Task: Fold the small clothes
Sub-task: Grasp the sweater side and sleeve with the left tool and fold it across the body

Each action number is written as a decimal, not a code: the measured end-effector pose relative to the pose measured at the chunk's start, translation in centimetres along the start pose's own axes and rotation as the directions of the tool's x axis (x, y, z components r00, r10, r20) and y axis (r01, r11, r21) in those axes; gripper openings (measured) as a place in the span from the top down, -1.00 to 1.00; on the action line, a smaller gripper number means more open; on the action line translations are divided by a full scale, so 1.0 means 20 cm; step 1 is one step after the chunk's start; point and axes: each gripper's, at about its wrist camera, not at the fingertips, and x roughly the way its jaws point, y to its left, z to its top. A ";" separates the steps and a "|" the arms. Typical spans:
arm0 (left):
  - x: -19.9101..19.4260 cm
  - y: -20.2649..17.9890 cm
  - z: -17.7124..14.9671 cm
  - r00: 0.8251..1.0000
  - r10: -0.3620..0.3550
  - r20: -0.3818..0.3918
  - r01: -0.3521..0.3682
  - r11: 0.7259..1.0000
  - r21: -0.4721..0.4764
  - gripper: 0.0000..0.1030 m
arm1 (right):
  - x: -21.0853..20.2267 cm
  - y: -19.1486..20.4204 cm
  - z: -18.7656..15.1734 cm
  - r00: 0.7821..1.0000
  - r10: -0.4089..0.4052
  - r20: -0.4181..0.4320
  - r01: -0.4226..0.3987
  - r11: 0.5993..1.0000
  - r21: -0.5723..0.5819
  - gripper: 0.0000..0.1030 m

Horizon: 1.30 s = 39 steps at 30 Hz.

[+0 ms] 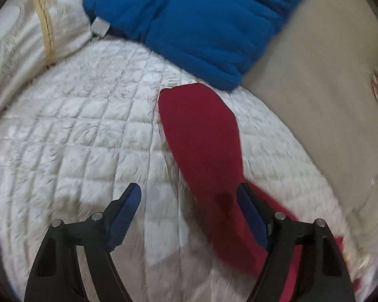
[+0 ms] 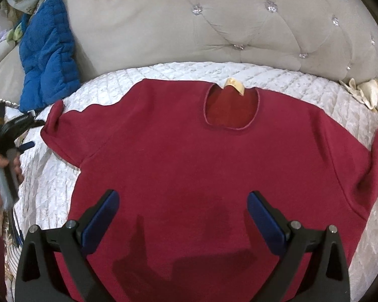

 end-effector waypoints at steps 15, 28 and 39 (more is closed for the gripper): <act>0.16 -0.06 0.10 0.998 -0.051 0.043 0.049 0.998 0.049 1.00 | 0.02 0.06 0.00 0.999 0.035 0.011 -0.035 0.998 -0.045 -1.00; -0.43 -0.38 -0.18 0.927 -0.334 0.169 0.270 0.909 0.317 1.00 | -0.10 -0.03 -0.01 0.998 0.033 0.050 -0.035 0.999 0.036 -1.00; -0.37 -0.96 -0.98 0.909 -0.388 -0.152 0.403 0.725 0.558 1.00 | -0.18 -0.27 -0.05 0.997 0.002 0.074 -0.013 0.989 0.146 -1.00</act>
